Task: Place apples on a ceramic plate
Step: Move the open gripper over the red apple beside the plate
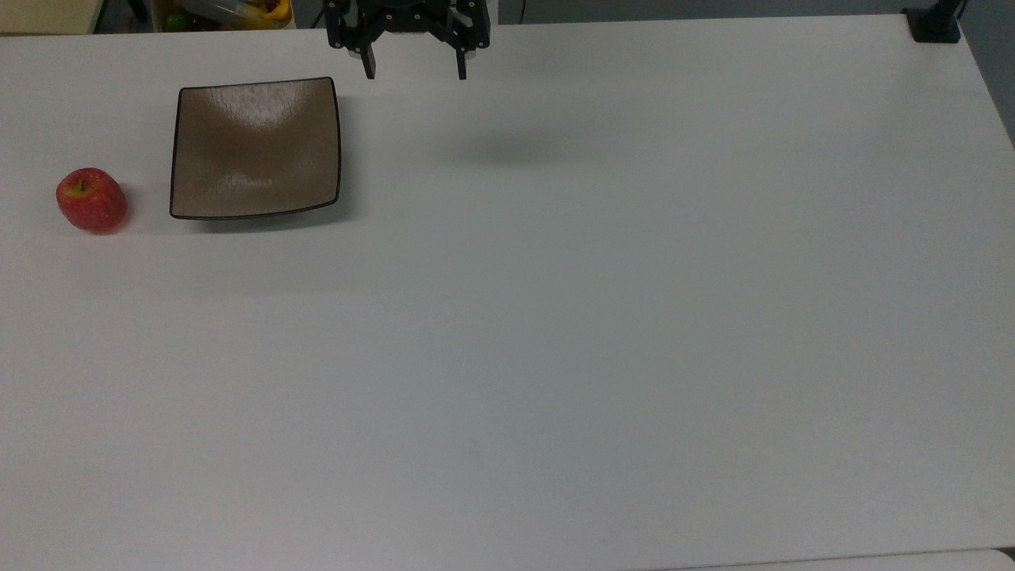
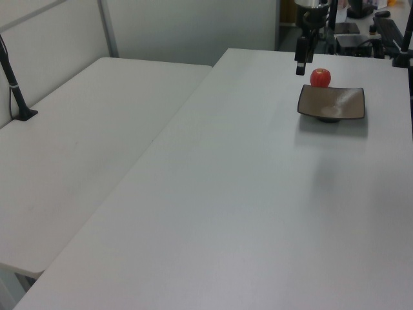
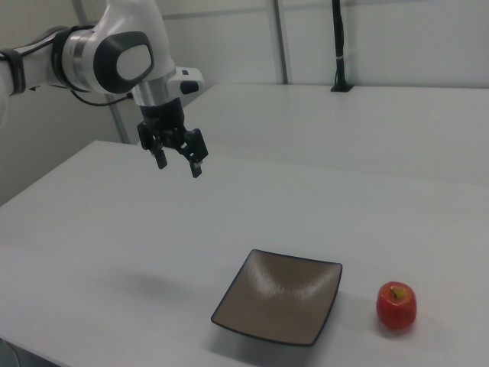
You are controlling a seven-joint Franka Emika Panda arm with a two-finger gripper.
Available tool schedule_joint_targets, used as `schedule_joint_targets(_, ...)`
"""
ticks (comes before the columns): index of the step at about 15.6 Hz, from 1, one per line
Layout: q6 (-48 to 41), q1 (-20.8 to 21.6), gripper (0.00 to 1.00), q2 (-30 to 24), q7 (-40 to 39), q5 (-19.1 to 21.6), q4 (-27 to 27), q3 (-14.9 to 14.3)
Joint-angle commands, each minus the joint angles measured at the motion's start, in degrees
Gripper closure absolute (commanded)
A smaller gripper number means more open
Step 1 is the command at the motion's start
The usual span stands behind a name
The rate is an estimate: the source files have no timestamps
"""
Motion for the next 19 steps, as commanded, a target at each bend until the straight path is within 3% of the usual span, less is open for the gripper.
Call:
schedule_joint_targets(1,-1.3,1.0,0.0,-1.1,0.9,0.6,-0.8,-1.3)
schedule_joint_targets(9,-0.8,0.5,0.0,-1.1,0.8,0.2,-0.8,-1.7)
schedule_joint_targets(13,3.7,-0.1,0.0,-0.9,0.7,-0.5,-0.7,-6.9)
schedule_joint_targets(19,9.8,-8.4,0.0,1.6,0.7,-2.9,-0.7,-8.6)
